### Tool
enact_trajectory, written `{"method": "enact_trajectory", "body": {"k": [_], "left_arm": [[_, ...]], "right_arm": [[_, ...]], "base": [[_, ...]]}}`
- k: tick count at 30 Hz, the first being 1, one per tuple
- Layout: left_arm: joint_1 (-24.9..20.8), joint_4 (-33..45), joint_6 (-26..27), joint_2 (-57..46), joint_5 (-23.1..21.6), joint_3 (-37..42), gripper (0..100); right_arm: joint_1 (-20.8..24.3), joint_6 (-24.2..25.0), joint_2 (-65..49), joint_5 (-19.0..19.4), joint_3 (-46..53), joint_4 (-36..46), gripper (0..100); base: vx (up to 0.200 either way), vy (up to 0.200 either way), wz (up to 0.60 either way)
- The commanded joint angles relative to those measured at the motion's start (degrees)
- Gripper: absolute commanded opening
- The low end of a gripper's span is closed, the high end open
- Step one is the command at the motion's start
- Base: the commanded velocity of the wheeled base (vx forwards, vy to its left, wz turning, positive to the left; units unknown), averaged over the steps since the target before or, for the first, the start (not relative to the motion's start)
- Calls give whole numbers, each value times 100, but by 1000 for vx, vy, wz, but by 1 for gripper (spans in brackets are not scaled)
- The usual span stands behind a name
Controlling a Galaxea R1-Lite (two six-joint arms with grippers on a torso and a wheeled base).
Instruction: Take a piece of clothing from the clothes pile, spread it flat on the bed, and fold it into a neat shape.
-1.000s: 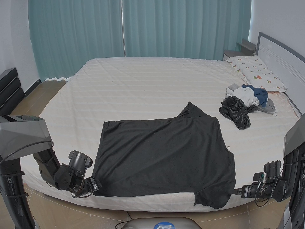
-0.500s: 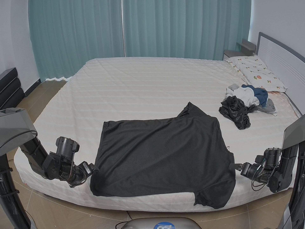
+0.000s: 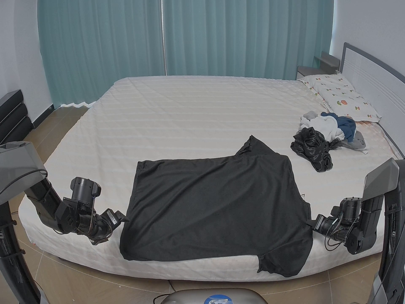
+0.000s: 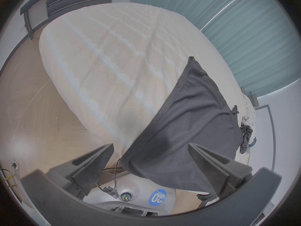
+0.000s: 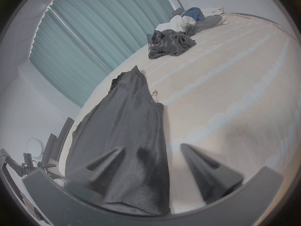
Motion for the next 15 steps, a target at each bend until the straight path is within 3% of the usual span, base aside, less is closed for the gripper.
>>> {"method": "enact_trajectory", "body": {"k": [1,15], "left_arm": [[26,6,7,95,5,-10,100],[18,15,24,148,5,-1,100]], "right_arm": [[-20,93,-90,-14,272,-122,0],[-213,93,-265,-14,746,-175,0]], "base": [[0,0,0],[0,0,0]]}}
